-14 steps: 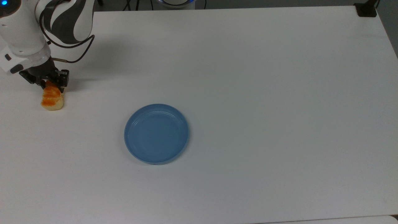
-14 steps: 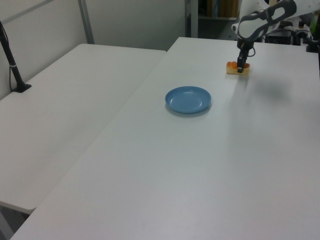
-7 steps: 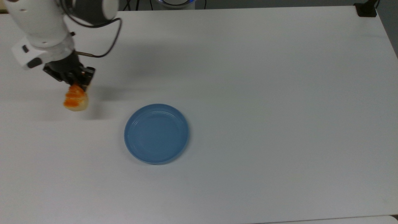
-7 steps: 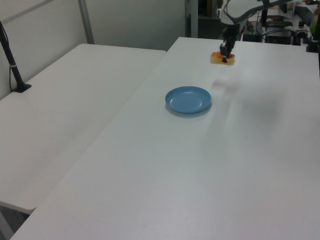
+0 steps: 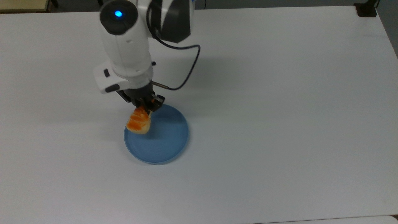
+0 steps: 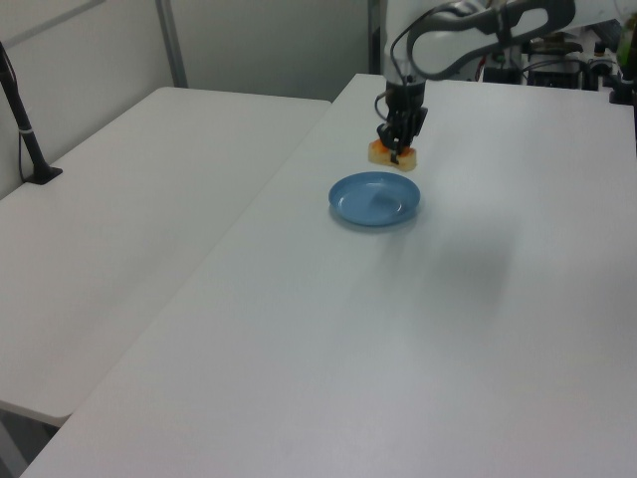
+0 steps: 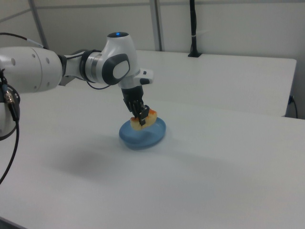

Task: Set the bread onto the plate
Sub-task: 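Lift the bread roll and carry it over the blue plate, then lower the bread roll onto the plate and open the gripper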

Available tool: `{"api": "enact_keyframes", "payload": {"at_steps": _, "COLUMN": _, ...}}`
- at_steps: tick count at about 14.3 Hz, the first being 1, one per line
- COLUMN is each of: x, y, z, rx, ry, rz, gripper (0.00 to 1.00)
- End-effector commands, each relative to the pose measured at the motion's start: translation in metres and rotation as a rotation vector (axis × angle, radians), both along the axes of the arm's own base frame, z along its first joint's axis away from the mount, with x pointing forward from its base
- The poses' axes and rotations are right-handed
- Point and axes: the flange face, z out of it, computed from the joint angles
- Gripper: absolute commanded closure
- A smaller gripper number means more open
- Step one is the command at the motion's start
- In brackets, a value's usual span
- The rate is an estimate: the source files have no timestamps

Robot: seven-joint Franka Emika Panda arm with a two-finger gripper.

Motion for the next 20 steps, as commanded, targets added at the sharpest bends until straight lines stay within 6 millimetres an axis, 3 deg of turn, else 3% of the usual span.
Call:
{"api": "enact_keyframes", "payload": {"at_steps": 1, "x": 0.021, "y": 0.012, "z": -0.019, "rx": -0.005, "ry": -0.057, "rz": -0.098, "gripper": 0.75}}
{"api": "enact_keyframes", "payload": {"at_steps": 5, "x": 0.032, "y": 0.03, "z": -0.039, "rx": 0.003, "ry": -0.072, "rz": -0.108, "gripper": 0.69}}
{"api": "enact_keyframes", "payload": {"at_steps": 6, "x": 0.032, "y": 0.034, "z": -0.04, "rx": 0.006, "ry": -0.07, "rz": -0.101, "gripper": 0.6}}
{"api": "enact_keyframes", "payload": {"at_steps": 8, "x": 0.031, "y": 0.037, "z": -0.045, "rx": -0.022, "ry": -0.059, "rz": -0.081, "gripper": 0.09}}
{"api": "enact_keyframes", "payload": {"at_steps": 9, "x": 0.03, "y": 0.045, "z": -0.048, "rx": -0.055, "ry": -0.055, "rz": -0.048, "gripper": 0.01}}
{"api": "enact_keyframes", "payload": {"at_steps": 14, "x": 0.029, "y": 0.049, "z": -0.051, "rx": -0.081, "ry": -0.045, "rz": -0.025, "gripper": 0.0}}
{"api": "enact_keyframes", "payload": {"at_steps": 15, "x": 0.028, "y": 0.048, "z": -0.041, "rx": -0.077, "ry": -0.05, "rz": -0.029, "gripper": 0.0}}
{"api": "enact_keyframes", "payload": {"at_steps": 18, "x": 0.01, "y": 0.032, "z": 0.025, "rx": -0.055, "ry": -0.039, "rz": -0.07, "gripper": 0.0}}
{"api": "enact_keyframes", "payload": {"at_steps": 19, "x": -0.003, "y": 0.018, "z": 0.052, "rx": -0.037, "ry": -0.015, "rz": -0.101, "gripper": 0.0}}
{"api": "enact_keyframes", "payload": {"at_steps": 20, "x": -0.023, "y": -0.004, "z": 0.095, "rx": 0.002, "ry": 0.001, "rz": -0.141, "gripper": 0.0}}
